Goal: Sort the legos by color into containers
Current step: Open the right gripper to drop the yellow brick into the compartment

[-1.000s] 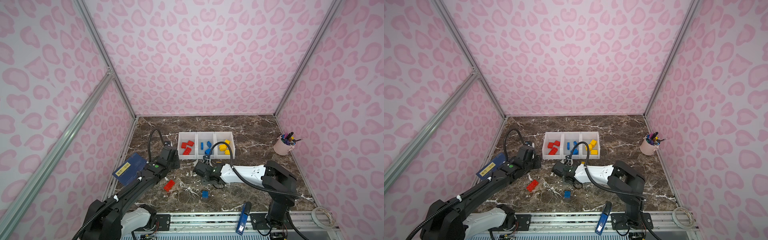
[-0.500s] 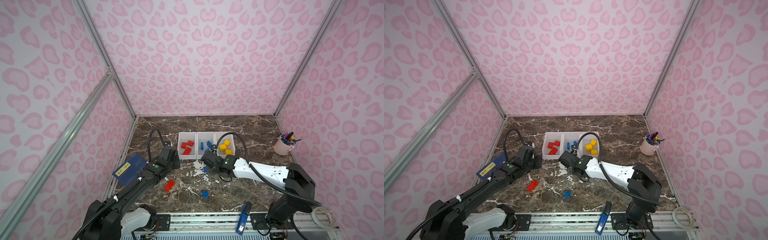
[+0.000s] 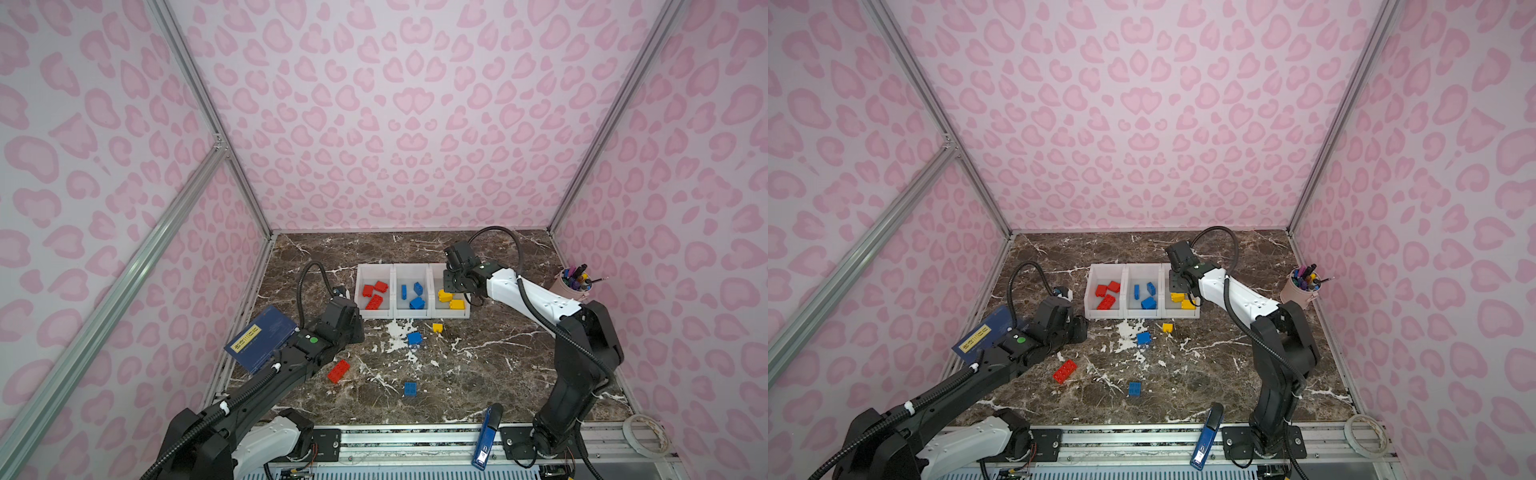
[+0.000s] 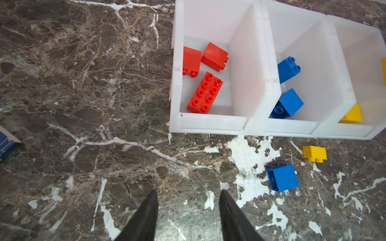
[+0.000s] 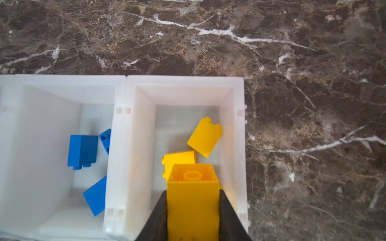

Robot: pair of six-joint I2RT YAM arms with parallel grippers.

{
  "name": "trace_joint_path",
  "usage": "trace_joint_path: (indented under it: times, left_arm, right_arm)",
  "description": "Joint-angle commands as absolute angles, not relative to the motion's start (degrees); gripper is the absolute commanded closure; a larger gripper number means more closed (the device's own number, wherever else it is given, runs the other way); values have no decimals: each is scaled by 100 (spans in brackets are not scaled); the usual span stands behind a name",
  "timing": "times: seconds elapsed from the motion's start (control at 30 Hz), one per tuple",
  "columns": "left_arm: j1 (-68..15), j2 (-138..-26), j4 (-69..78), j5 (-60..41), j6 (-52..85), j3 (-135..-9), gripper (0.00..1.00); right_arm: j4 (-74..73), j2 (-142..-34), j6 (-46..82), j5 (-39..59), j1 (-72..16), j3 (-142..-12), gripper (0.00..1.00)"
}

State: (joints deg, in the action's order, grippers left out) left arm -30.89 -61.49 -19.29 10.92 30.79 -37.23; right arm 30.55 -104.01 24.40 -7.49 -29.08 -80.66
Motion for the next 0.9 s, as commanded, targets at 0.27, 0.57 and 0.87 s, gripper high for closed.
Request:
trace_joint_path:
  times: [0.27, 0.57, 0.87]
  left_arm:
    - [-3273, -5848, -2303, 1324, 3485, -3492, 50]
    - [-3445, -5919, -2318, 1378, 3514, -3485, 50]
    - [-3623, -6110, -2124, 1245, 3351, -3550, 49]
  right_arm:
    - [2975, -11625, 2098, 60, -2657, -9203, 66]
    - [2997, -11650, 2092, 112, -2645, -9246, 53]
    - [2930, -11334, 2157, 138, -2637, -9035, 50]
